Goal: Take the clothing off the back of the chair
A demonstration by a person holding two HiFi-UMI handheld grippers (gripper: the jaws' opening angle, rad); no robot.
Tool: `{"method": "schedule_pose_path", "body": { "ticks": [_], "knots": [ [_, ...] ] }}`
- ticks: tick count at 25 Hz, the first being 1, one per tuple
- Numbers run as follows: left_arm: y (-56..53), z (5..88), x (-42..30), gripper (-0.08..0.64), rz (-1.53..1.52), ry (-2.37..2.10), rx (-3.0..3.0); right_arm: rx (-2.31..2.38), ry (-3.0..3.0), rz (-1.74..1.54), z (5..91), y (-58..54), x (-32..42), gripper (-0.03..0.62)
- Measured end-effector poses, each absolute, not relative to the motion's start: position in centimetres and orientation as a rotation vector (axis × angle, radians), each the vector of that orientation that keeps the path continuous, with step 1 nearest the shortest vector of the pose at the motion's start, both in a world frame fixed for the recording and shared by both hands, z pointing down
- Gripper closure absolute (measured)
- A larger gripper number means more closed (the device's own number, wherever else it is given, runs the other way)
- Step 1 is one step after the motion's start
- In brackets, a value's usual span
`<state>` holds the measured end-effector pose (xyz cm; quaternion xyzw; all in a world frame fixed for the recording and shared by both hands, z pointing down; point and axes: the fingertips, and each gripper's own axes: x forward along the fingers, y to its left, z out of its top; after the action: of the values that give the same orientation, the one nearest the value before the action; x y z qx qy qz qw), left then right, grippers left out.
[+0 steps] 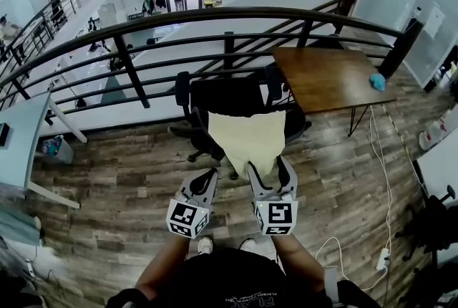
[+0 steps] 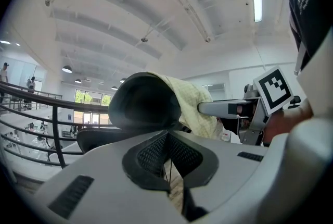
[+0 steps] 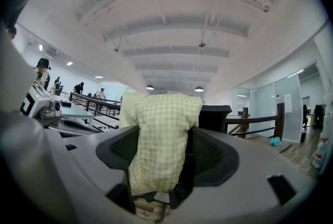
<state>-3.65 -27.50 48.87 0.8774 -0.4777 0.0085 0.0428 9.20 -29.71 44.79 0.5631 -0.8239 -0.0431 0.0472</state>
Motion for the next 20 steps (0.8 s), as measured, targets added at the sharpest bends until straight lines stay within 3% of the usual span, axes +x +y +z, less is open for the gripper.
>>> {"method": "schedule_pose_path", "body": {
  "ticks": [7,20],
  "knots": [
    [-27.5,49.5,-4.2,0.549,0.033,-1.468,2.670,1.739,-2.490,-0.177,44.6,-29.6,9.1,0.281],
    [-28.2,49.1,-3.3,0.551,0.026,-1.431,2.695,1.736,-2.518,-0.217,43.5,-29.0,8.5,0.488]
  ]
}}
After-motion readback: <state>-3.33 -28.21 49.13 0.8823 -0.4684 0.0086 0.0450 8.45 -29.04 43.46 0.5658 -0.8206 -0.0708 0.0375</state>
